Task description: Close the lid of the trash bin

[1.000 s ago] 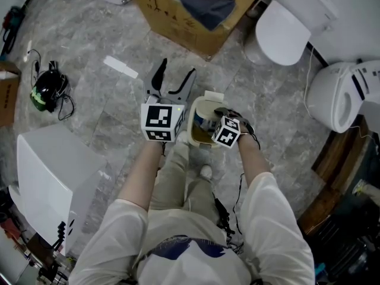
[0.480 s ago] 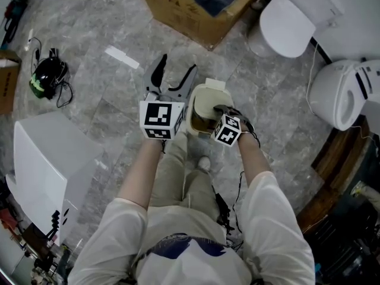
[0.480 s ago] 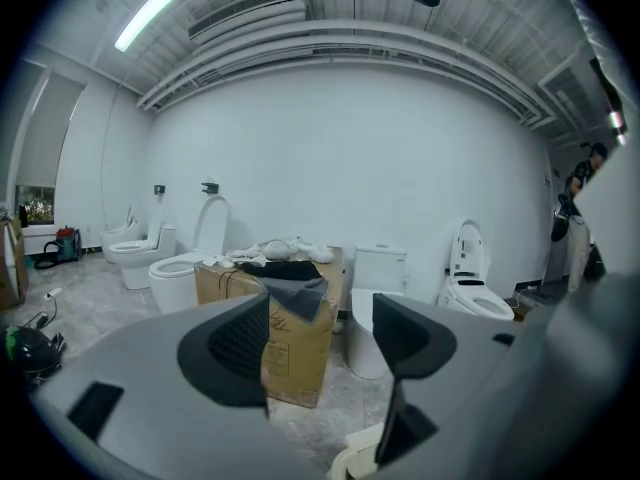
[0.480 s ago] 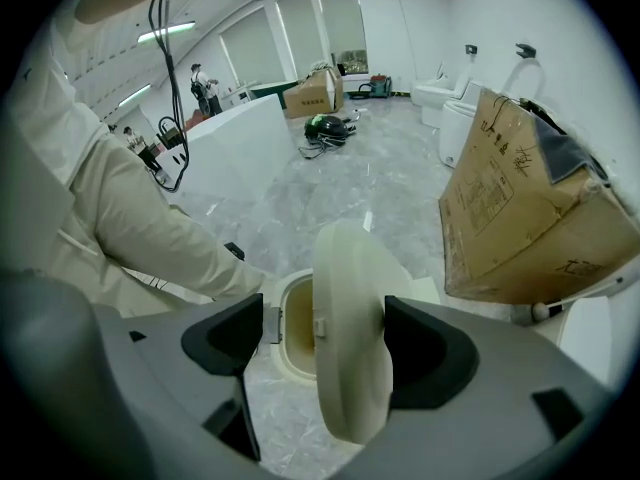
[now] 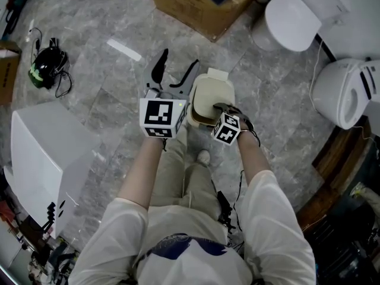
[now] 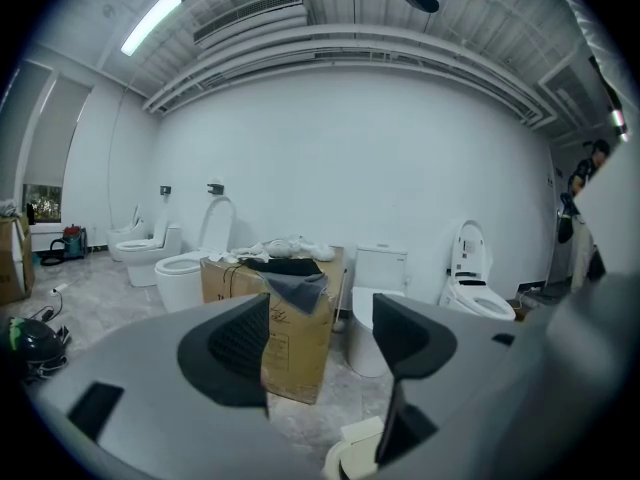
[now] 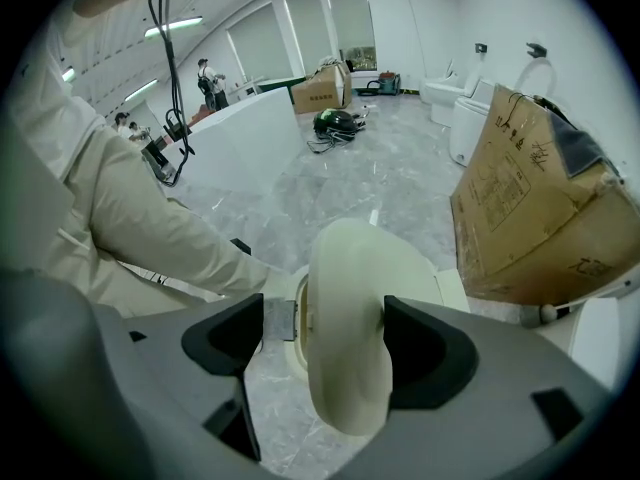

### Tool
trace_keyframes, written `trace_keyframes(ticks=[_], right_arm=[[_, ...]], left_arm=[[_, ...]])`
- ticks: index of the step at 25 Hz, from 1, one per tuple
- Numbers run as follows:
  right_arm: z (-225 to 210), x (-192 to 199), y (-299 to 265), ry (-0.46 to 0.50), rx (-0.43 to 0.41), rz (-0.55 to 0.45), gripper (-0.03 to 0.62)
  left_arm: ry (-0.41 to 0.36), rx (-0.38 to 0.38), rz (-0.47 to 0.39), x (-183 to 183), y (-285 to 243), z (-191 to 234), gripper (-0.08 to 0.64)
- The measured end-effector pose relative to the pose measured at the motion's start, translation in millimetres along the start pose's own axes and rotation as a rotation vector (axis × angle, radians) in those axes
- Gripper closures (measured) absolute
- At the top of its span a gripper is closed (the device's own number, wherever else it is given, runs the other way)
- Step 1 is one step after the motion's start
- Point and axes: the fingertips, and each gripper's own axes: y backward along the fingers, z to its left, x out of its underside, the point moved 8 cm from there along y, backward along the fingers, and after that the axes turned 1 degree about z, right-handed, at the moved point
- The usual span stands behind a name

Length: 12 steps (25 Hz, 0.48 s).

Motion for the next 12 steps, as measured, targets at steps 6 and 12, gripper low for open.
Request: trace_keyframes(ticks=[6, 12], right_arm=[[11, 7, -17, 0.03, 0.001, 0.021, 0.215], [22, 13, -37, 0.03, -0.015, 0.049, 0.215]], left_arm=[[0.007, -0.02, 0.006, 16, 13, 0, 0.258], [0.001, -0.032, 0.013, 28, 19, 3, 0.258]])
